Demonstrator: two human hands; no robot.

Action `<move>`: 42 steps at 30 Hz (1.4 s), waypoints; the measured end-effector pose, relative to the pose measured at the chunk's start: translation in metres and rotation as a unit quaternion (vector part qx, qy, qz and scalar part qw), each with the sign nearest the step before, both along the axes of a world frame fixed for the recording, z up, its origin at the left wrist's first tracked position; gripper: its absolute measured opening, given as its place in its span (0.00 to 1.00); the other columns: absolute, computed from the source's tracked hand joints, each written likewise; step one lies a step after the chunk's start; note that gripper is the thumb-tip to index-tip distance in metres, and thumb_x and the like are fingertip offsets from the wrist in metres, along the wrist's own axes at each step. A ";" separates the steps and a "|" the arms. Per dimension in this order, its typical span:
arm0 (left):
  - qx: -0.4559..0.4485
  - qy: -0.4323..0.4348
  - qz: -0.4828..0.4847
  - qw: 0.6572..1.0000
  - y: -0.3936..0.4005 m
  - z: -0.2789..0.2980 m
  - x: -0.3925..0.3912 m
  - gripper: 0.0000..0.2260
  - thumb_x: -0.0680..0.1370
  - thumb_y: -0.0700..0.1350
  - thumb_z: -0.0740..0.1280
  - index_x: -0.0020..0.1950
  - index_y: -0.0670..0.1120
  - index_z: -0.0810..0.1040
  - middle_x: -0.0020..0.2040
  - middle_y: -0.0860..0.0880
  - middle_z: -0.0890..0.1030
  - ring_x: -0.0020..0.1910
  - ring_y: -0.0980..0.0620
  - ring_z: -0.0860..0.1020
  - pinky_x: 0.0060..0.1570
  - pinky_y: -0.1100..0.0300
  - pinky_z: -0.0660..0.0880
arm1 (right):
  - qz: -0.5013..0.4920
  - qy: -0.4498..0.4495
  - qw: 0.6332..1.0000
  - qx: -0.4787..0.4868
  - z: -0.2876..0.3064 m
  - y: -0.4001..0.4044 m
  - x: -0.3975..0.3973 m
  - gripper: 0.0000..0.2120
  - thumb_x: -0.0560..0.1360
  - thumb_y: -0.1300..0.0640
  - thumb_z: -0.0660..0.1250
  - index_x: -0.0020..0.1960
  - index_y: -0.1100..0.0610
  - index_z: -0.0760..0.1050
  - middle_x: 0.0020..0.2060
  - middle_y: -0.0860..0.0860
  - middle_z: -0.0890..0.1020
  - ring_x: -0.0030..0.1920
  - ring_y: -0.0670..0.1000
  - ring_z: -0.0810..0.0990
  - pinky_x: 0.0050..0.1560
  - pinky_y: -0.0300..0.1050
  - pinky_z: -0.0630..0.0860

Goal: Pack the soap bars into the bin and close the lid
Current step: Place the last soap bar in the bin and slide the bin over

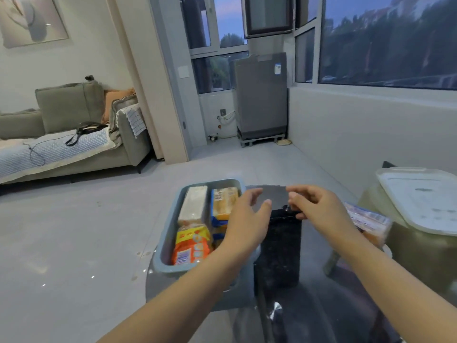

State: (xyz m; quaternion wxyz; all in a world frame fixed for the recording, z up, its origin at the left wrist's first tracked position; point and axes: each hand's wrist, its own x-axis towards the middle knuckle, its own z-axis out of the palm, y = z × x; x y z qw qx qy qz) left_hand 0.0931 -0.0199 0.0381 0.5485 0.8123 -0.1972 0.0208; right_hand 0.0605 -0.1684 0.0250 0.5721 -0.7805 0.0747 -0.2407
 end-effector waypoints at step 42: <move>-0.241 0.345 -0.106 0.901 -0.136 -0.069 0.000 0.15 0.78 0.46 0.65 0.64 0.47 0.74 0.57 0.44 0.83 0.54 0.44 0.82 0.54 0.44 0.78 | -0.010 0.088 0.964 0.251 -0.056 -0.123 -0.020 0.19 0.70 0.56 0.72 0.60 0.54 0.77 0.46 0.55 0.85 0.39 0.51 0.85 0.32 0.41 0.78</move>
